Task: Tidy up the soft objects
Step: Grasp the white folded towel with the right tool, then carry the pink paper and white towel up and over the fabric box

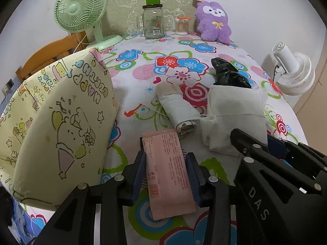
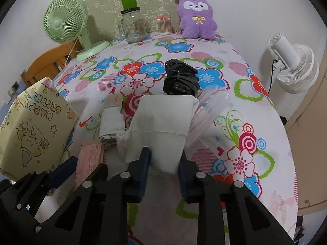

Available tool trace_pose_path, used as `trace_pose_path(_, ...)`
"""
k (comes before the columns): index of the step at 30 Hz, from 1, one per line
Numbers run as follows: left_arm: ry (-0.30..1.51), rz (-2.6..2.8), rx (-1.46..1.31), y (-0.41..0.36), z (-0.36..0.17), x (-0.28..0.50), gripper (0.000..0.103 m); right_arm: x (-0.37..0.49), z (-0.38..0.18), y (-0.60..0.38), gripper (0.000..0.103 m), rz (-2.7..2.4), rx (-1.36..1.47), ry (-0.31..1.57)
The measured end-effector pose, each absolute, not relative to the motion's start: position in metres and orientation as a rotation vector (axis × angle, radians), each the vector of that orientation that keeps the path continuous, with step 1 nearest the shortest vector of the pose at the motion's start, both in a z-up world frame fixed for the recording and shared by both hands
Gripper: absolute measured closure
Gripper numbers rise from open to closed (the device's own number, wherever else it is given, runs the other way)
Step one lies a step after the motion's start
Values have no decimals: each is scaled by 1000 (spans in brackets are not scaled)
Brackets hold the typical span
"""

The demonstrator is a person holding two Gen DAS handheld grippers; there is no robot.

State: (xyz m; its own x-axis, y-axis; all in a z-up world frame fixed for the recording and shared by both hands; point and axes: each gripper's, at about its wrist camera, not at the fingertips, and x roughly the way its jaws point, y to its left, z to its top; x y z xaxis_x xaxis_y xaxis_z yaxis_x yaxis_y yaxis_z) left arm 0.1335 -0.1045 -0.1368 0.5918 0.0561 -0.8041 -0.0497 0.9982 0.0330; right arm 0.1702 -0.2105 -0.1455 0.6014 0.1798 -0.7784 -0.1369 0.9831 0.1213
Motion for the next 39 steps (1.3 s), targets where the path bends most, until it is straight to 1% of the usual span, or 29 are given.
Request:
trace_pose_path(3,926,55,15,-105,-134,129,63,164,-143,-212,83,184,56,898)
trace_pose_path(6,915,44,21,-105,-130,124,63,157,-139,-213,86,179,59,885)
trace_pose_path(21,833,-1,56,-112,-101,98,63,123,-108,-220,87,139,65,806)
trace_pose_path(39,734,-39,71,-104,-49,83,63,98,-52,-216,87,142,76,686)
